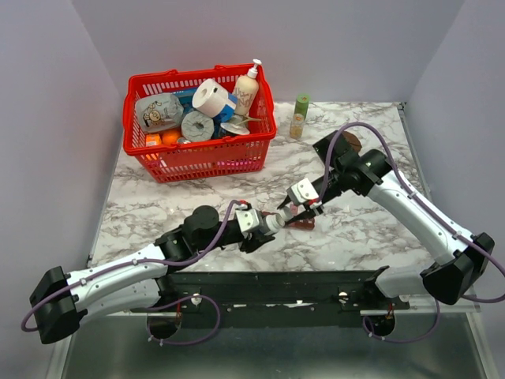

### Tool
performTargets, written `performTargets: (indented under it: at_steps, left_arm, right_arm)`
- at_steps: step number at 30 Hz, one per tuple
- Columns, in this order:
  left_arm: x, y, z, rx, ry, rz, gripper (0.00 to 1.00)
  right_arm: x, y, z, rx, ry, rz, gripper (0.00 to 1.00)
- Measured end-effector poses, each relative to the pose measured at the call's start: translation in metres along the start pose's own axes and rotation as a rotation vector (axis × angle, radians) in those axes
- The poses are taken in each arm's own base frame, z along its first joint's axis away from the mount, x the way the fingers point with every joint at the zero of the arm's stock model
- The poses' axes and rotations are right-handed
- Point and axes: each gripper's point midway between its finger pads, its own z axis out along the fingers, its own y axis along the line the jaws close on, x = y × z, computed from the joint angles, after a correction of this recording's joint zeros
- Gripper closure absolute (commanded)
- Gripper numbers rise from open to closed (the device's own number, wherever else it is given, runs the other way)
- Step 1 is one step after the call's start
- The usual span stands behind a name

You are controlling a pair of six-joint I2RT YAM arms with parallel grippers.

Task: Sort the pills into containers

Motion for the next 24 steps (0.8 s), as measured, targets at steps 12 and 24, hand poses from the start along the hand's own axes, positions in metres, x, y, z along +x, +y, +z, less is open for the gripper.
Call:
performTargets:
  at_steps: [12,24]
  left_arm:
    - [0.017,-0.001,-0.002,0.001,0.066,-0.008,1.0]
    - [0.065,0.003,0.014,0.03,0.26,0.019,1.0]
  right_arm:
    - [0.042,-0.031,-0.043,0.227,0.116,0.3,0.77]
    - [0.257,0.025,-0.068,0.595,0.555,1.179,0.72]
